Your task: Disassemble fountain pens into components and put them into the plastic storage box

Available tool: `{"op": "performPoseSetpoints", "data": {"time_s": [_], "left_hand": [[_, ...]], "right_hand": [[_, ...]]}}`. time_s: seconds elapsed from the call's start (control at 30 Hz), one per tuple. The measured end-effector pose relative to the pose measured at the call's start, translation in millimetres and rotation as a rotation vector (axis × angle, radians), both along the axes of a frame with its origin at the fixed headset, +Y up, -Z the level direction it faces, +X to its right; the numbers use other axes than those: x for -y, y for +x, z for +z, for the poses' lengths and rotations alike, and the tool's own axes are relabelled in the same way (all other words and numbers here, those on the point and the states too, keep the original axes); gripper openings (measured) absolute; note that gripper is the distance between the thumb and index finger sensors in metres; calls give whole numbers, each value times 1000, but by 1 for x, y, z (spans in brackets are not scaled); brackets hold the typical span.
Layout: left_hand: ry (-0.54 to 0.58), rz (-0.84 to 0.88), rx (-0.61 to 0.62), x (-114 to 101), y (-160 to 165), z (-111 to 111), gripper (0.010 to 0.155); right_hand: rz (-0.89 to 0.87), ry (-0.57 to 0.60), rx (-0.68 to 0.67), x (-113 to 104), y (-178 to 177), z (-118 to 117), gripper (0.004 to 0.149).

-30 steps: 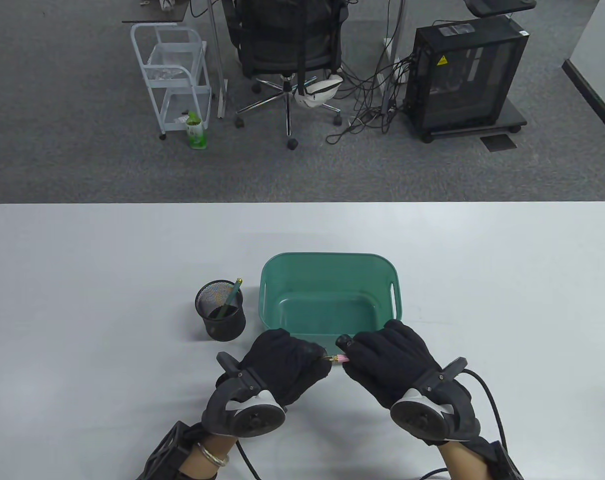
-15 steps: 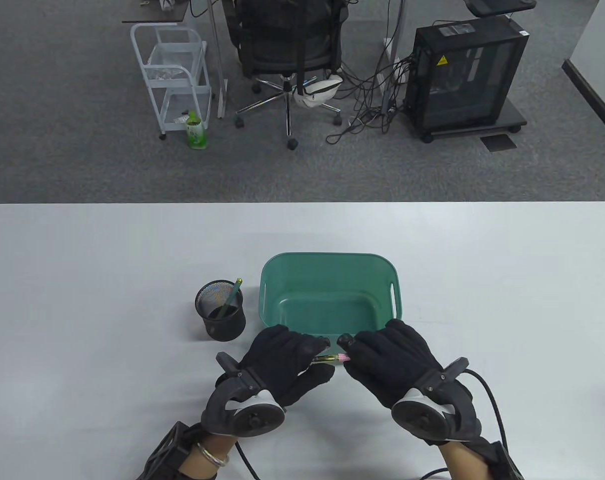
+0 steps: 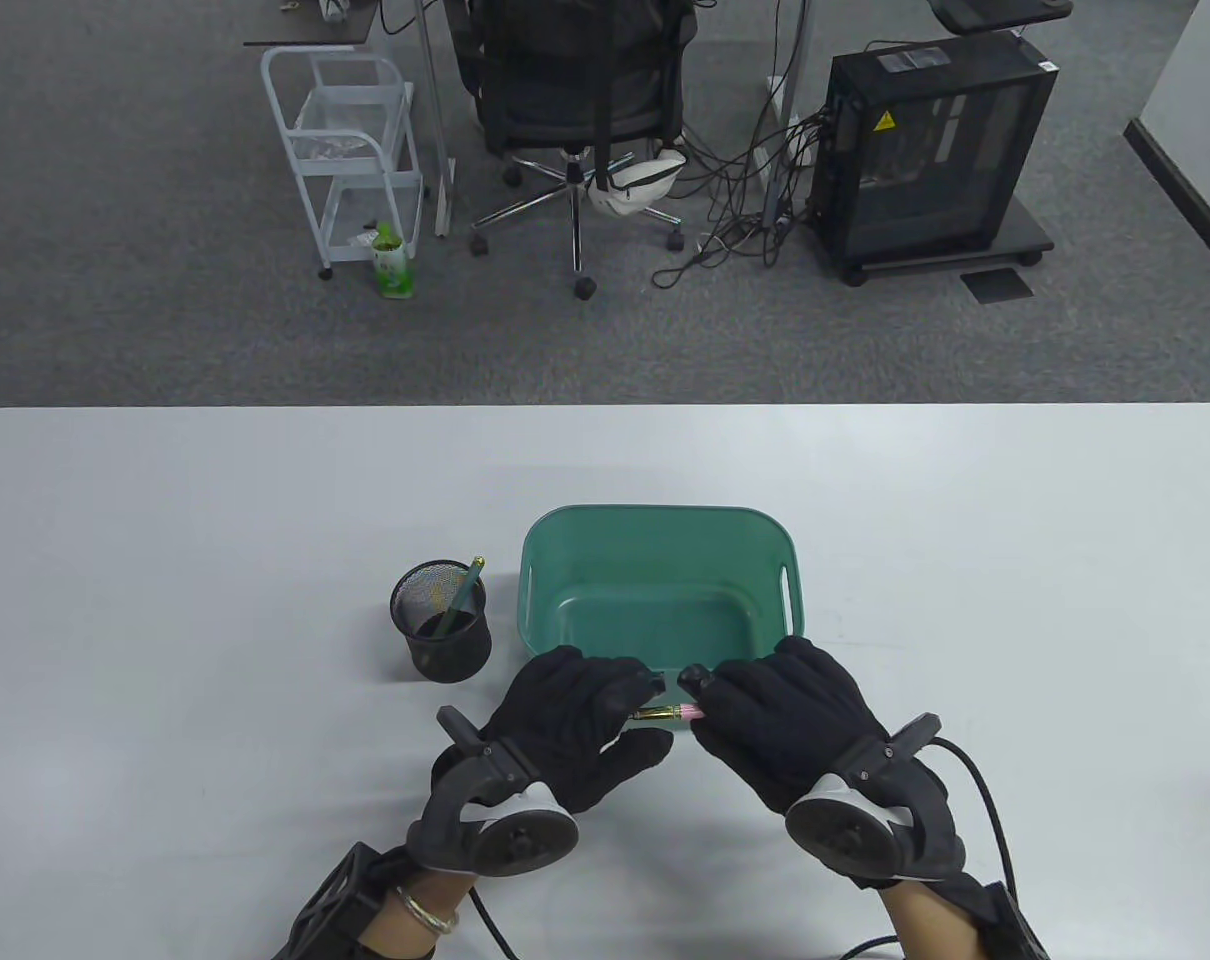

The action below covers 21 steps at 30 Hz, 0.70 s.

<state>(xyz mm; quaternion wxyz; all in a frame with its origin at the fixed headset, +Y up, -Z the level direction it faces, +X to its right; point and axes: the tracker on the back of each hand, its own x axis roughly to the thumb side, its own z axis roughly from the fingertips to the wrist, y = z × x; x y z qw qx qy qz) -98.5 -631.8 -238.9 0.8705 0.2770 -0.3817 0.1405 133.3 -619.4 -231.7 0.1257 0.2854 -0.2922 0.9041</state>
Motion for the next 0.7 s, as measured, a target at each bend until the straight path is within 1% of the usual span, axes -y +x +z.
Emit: {"op": "performPoseSetpoints", "data": {"time_s": [0.2,0.7], "left_hand": [[9,5,2,0,0,0,46],[-1,15,12,0,0,-1,46]], "right_hand": [[3,-1,-2,0,0,0,45],[6,-3,-8,1,-2,0,45]]}}
